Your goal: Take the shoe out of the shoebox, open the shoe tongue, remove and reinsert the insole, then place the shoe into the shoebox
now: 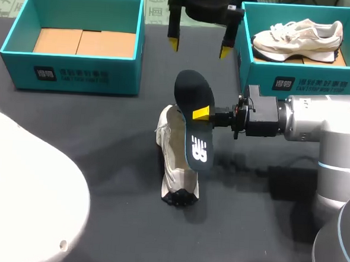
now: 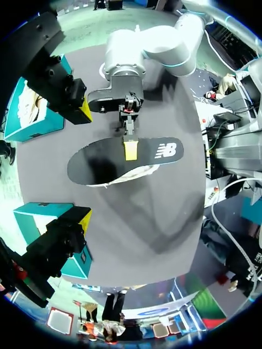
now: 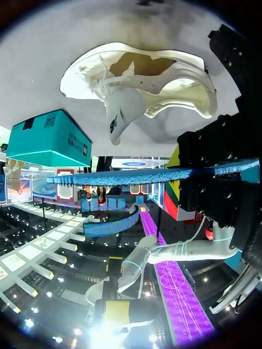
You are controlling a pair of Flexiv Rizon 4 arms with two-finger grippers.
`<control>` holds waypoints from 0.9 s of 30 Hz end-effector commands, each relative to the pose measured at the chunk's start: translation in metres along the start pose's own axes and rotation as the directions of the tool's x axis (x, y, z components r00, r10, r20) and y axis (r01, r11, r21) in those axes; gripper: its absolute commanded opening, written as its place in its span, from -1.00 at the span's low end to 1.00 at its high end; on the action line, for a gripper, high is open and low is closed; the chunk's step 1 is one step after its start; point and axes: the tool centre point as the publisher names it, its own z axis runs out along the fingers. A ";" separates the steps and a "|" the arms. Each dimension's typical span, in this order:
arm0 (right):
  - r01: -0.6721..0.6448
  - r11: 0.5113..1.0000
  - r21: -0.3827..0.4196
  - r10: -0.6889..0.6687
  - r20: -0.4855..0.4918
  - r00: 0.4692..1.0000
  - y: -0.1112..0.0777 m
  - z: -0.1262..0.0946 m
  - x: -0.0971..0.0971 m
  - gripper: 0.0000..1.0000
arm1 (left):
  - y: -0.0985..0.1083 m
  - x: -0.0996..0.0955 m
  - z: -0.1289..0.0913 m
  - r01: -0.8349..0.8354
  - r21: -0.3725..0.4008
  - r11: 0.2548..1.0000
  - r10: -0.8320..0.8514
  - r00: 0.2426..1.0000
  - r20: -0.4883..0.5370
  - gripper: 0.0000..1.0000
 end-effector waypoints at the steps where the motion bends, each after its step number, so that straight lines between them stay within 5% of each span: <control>1: 0.000 1.000 -0.001 0.000 0.001 1.000 -0.001 0.000 0.000 -1.00 | -0.016 0.029 0.009 0.063 -0.057 0.996 -0.025 0.860 0.509 1.00; 8: 0.000 1.000 -0.001 0.000 0.001 1.000 -0.001 0.000 0.000 -1.00 | -0.025 0.048 0.017 0.196 -0.046 0.979 -0.101 0.672 0.733 1.00; 15: 0.000 1.000 -0.001 0.000 0.001 1.000 -0.001 0.000 0.000 -1.00 | -0.029 0.057 0.016 0.227 -0.062 0.972 -0.082 0.575 0.814 1.00; 18: 0.000 1.000 -0.001 0.000 0.001 1.000 -0.001 0.000 0.000 -1.00 | -0.030 0.060 0.014 0.144 -0.138 0.980 0.014 0.640 0.769 1.00; 27: 0.000 1.000 -0.001 0.000 0.001 1.000 -0.001 0.000 0.000 -1.00 | -0.030 0.060 0.014 0.144 -0.138 0.980 0.014 0.640 0.769 1.00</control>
